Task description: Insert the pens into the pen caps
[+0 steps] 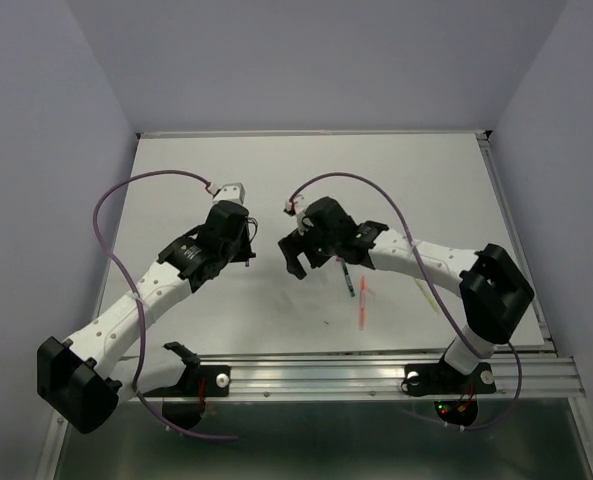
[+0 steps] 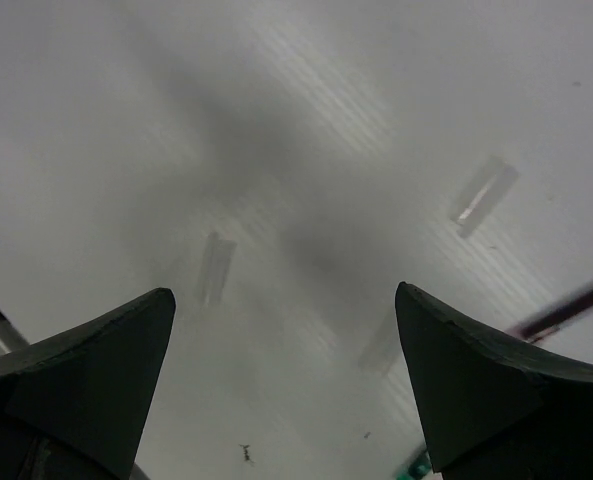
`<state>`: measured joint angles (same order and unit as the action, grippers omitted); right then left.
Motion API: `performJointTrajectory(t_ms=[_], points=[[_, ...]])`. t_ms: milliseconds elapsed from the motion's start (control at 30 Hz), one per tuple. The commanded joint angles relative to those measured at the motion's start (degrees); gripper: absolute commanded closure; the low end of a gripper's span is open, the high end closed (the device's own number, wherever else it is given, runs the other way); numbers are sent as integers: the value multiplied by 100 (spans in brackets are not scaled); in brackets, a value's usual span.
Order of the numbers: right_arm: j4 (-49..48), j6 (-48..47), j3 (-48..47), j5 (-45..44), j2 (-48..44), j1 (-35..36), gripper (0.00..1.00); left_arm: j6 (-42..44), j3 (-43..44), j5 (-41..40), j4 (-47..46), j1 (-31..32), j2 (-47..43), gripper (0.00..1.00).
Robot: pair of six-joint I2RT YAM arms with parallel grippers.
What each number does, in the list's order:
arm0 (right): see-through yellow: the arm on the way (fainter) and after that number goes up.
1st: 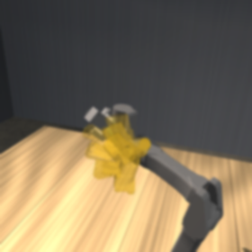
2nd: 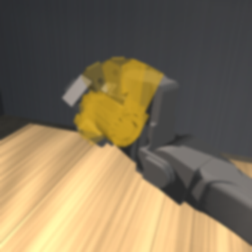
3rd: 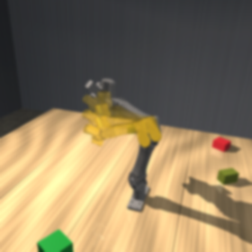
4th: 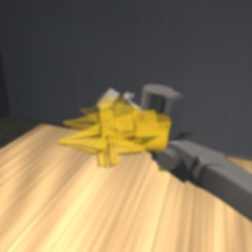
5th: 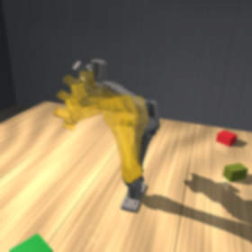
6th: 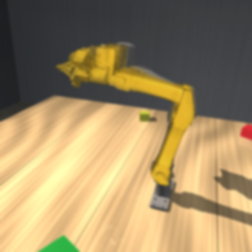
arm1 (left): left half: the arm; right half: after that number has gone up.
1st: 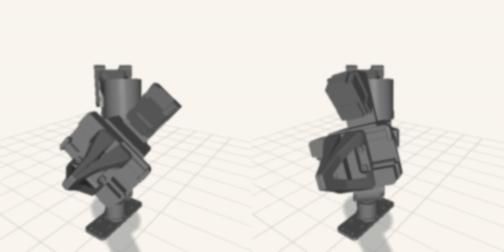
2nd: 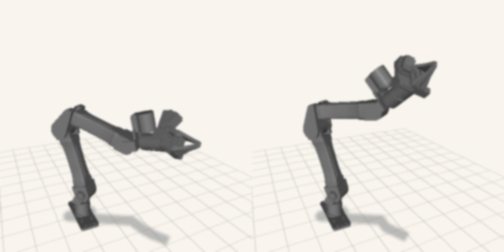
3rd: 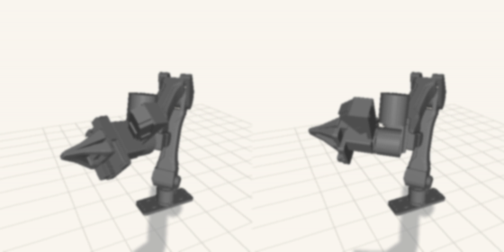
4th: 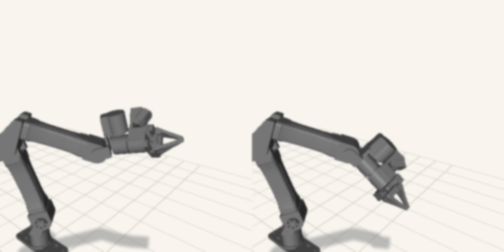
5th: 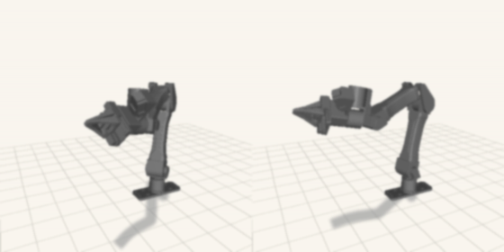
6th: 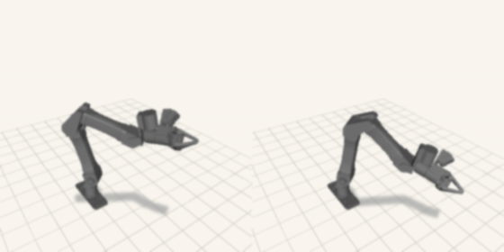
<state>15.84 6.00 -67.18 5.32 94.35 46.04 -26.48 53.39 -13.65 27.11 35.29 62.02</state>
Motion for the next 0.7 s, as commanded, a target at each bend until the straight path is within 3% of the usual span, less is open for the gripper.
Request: performJointTrajectory(t_ms=[0,233,500,667], points=[[-186,-257,20,-199,189,580,4,-234,-83,-559,347,31,-190,100],[-221,-90,161,-497,620,1328,12,-393,-56,-876,488,22,-383,100],[-397,68,196,-804,1024,1434,26,-411,-91,-894,462,22,-515,100],[-502,51,196,-1059,1165,1434,48,-420,-83,-894,462,22,-489,100]])
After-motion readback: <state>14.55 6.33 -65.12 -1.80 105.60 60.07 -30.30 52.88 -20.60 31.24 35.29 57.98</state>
